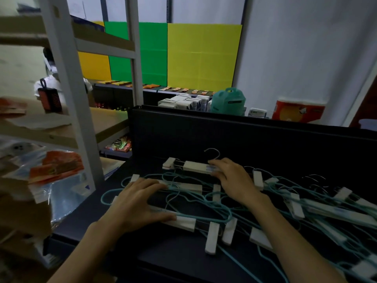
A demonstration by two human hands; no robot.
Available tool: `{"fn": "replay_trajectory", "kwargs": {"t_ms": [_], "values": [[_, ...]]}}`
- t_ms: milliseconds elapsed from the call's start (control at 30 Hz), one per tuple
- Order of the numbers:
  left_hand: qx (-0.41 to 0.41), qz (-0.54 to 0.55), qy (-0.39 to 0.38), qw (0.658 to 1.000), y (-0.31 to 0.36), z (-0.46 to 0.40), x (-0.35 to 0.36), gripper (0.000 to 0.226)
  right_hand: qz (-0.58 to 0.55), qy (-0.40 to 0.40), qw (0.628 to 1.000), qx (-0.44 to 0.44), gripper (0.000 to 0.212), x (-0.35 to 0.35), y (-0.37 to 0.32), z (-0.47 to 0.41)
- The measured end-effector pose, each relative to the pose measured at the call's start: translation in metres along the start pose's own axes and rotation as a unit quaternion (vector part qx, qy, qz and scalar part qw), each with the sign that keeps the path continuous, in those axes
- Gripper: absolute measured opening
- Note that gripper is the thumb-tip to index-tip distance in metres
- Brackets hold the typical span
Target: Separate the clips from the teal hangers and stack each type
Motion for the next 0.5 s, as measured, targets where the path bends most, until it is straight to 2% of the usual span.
{"fn": "replay_trajectory", "kwargs": {"t_ms": [267, 500], "values": [[0.008, -0.025, 0.052, 0.998, -0.006, -0.002, -0.005, 0.097, 0.017, 0.04, 0.999, -0.005, 0.039, -0.01, -0.007, -0.001], [0.025, -0.037, 0.074, 0.996, -0.01, -0.004, -0.014, 0.093, 0.047, 0.06, 0.997, 0.01, 0.039, -0.025, -0.019, 0.023]]}}
Point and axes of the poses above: each hand's wrist, its own z-axis away from the middle knuckle, its own x-axis out of the palm, y = z × x, the point moved 1 cm from there along -z, towards the middle knuckle, and after that the axes turned 8 degrees about z, right-handed, at the moved point
